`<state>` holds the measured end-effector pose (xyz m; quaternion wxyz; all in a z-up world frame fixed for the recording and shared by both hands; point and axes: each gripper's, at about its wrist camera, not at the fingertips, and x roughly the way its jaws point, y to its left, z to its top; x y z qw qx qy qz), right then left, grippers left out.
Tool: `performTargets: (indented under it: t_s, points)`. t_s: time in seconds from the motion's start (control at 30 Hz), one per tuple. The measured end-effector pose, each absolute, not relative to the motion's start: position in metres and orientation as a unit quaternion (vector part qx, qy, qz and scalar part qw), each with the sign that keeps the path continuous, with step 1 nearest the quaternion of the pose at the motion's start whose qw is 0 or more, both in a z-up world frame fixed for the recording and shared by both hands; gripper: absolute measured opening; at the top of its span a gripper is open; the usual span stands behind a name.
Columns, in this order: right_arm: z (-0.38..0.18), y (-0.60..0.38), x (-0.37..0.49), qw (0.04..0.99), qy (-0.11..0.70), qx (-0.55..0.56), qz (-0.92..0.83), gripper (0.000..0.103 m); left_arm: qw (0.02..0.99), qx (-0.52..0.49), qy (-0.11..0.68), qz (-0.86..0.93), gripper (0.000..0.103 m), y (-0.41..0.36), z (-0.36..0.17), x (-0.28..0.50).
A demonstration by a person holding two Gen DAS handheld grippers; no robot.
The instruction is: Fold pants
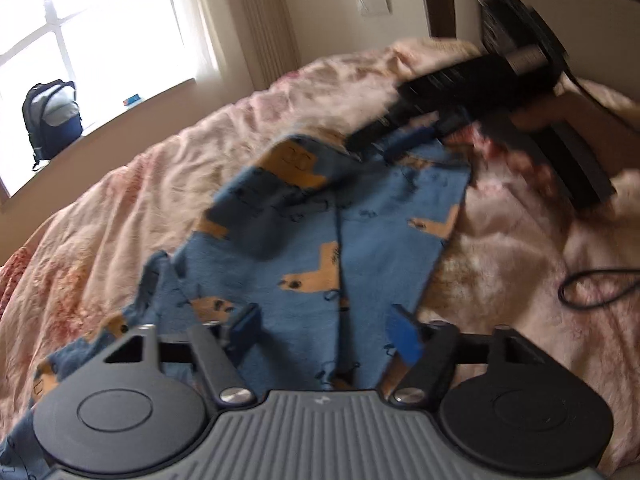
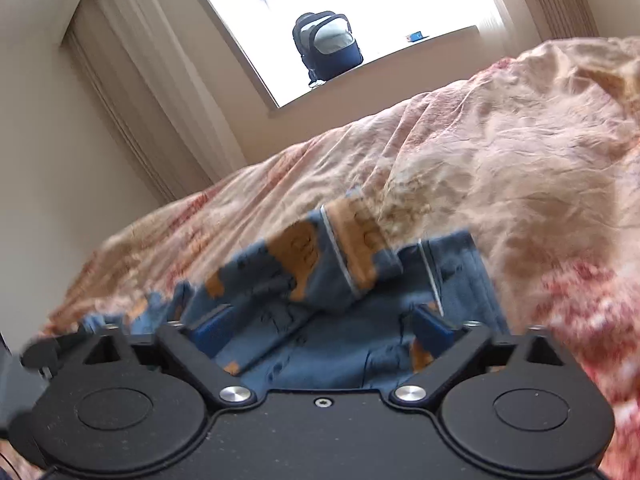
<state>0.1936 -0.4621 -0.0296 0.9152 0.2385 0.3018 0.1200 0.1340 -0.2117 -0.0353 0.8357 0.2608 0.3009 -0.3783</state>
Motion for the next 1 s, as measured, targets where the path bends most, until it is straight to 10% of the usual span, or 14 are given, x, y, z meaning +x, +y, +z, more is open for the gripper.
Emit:
performTargets:
  t_s: [0.13,0.37,0.5,1.0]
  points:
    - [-0.031,-0.472,0.202,0.909,0.295,0.271,0.113,0.061,0.831,0.266,0.323,-0.367,0.053,-0.216,-0.038,0.138]
    - [-0.041,-0.487,0.215,0.887,0.297,0.341,0.095,0.026,0.826,0.279,0.333,-0.359,0.003,-0.215,-0.032,0.140]
    - [-0.035,-0.490,0.216,0.888,0.285,0.349,0.090,0.006,0.829,0.259,0.339,-0.361,0.001,-0.210,-0.025,0.143]
    - [0.002,-0.509,0.113,0.928,0.236,0.286,0.035,0.002,0.810,0.253,0.301,-0.434,0.000,-0.199,-0.015,0.120]
